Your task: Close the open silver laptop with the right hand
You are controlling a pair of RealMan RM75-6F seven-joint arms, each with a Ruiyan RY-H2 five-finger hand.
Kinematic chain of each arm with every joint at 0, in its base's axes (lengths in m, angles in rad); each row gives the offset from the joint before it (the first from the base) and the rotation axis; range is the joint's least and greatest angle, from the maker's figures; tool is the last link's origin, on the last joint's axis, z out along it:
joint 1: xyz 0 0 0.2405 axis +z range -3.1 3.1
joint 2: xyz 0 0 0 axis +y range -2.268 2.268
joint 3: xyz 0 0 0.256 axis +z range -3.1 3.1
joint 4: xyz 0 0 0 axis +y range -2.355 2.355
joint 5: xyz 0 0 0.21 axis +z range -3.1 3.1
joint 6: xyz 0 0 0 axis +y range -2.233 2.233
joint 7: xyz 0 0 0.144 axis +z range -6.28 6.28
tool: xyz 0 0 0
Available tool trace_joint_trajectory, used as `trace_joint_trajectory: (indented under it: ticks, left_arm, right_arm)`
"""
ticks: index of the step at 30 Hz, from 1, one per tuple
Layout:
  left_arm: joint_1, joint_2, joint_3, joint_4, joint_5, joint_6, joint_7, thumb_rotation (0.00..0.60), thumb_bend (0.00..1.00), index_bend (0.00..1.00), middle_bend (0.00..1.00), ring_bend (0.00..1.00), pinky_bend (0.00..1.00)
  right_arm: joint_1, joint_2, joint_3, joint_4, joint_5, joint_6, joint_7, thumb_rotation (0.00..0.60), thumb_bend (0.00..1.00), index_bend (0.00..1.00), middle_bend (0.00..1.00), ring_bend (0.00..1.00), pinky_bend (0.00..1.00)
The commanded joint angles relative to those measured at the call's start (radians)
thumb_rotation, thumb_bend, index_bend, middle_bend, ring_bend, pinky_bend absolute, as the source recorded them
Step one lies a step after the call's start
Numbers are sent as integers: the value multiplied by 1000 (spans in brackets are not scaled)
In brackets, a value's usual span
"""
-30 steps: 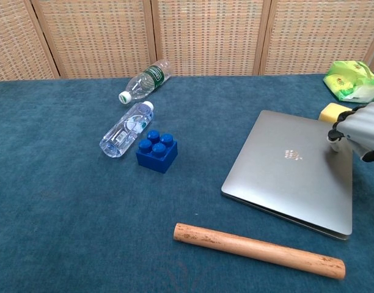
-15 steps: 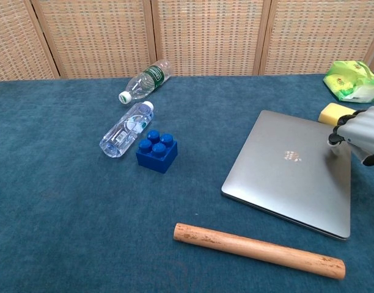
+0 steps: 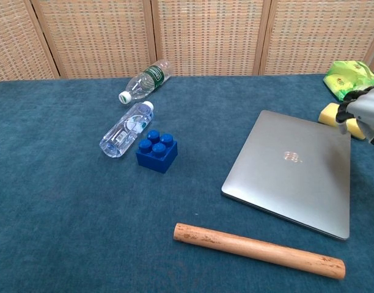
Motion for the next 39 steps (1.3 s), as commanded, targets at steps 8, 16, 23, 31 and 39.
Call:
trace_joint_trajectory:
  ticks: [8, 16, 23, 31, 39]
  left_arm:
    - [6, 4, -2, -4, 7, 17, -10, 600, 83, 0, 0, 0, 0]
    - [10, -1, -2, -6, 17, 30, -5, 600, 82, 0, 0, 0, 0]
    - [18, -3, -2, -8, 25, 47, -2, 600, 69, 0, 0, 0, 0]
    - [22, -4, -5, -3, 31, 59, -7, 600, 57, 0, 0, 0, 0]
    - [24, -6, -8, -1, 36, 70, 0, 600, 46, 0, 0, 0, 0]
  right_arm:
    - [-104, 156, 18, -167, -229, 229, 239, 600, 609, 200, 23, 0, 116]
    - [-223, 175, -35, -167, -416, 448, 396, 600, 270, 62, 0, 0, 9]
    - [-352, 191, -80, -136, -502, 606, 538, 600, 78, 0, 0, 0, 0]
    - [-451, 214, -116, -118, -536, 668, 570, 600, 53, 0, 0, 0, 0]
    - [-479, 202, -116, -68, -533, 629, 620, 600, 53, 0, 0, 0, 0]
